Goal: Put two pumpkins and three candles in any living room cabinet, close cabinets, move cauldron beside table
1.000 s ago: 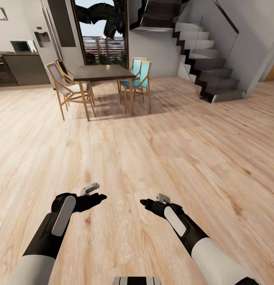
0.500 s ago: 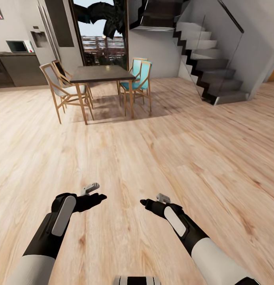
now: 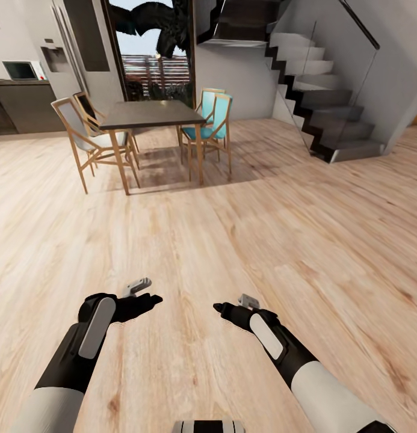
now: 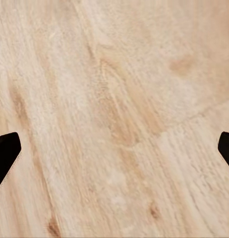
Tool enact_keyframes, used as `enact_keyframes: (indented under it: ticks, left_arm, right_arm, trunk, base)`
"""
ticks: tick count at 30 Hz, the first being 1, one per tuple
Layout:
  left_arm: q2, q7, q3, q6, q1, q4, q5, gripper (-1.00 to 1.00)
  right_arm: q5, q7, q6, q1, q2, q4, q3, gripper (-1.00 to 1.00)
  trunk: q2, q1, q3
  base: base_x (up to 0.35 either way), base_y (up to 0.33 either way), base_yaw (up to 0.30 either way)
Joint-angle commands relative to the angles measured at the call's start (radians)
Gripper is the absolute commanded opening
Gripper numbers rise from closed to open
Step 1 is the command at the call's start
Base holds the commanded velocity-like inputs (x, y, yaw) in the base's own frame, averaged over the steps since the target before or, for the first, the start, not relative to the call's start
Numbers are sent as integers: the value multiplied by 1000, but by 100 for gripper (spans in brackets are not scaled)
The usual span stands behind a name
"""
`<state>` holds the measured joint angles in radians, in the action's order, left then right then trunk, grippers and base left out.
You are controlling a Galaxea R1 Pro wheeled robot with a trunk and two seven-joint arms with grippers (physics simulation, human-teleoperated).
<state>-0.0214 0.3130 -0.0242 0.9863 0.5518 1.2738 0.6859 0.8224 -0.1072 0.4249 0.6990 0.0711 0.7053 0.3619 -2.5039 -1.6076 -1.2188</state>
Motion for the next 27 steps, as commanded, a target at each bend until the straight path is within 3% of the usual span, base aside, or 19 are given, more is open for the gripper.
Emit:
enact_keyframes:
  ticks: [1,21,27]
  left_arm:
    - [0,9,0,3,0,1,11,100]
    - [0,9,0,3,0,1,12,100]
    - [0,9,1,3,0,1,11,100]
  right_arm:
    - [11,-10,2,0,-1,2,3,100]
    - [9,-17,2,0,0,2,3,100]
    - [9,-18,2,0,-1,2,3,100]
  trunk:
    - [0,0,-1]
    - [0,0,-1]
    - [0,0,-1]
  base:
    - [333,0,0]
    - [333,0,0]
    - [333,0,169]
